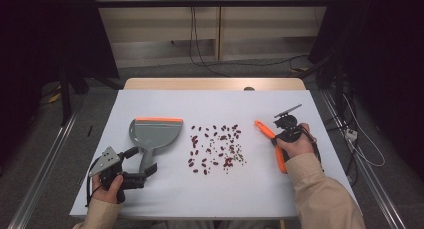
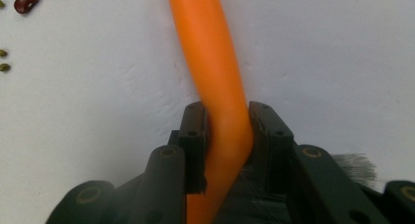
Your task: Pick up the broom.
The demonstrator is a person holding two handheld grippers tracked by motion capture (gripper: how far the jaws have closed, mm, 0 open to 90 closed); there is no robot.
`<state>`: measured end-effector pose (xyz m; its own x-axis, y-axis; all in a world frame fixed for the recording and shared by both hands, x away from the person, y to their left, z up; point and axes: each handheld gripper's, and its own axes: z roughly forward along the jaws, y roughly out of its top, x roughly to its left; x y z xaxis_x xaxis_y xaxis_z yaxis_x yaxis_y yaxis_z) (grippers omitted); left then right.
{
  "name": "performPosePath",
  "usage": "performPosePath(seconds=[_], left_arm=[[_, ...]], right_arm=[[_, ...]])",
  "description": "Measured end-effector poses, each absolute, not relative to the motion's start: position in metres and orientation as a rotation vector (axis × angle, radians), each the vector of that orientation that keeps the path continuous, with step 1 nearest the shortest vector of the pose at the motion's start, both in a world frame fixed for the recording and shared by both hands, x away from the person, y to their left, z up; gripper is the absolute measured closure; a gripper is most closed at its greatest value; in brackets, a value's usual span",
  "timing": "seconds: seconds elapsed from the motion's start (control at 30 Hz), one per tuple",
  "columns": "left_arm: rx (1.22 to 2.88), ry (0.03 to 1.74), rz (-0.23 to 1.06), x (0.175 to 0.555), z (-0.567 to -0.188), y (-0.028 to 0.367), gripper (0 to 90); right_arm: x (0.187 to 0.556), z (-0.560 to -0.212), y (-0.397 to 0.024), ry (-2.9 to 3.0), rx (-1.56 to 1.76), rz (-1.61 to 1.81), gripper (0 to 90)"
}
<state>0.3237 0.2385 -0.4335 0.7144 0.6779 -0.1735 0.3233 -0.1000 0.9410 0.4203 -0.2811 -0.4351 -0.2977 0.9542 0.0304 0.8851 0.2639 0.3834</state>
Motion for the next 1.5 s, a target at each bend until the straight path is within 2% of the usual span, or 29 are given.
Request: performPosePath(seconds=[0.3,0.73,1.5], left_arm=[[1.703,0.808,0.359,0.324,-0.434,0.238,3.0],[1.71,0.8,0.364,0.323,-0.433,0.238,3.0],[1.705,0.795,0.384,0.321,-0.431,0.237,3.0]], right_arm=[[0.423,-0.43,-0.279,2.34,1.734,0.539,70.0],[0.434,-0.436,-0.26,2.35,1.702,0.398,68.5],[0.421,-0.429,-0.275,2.263,1.725,0.631,70.2]])
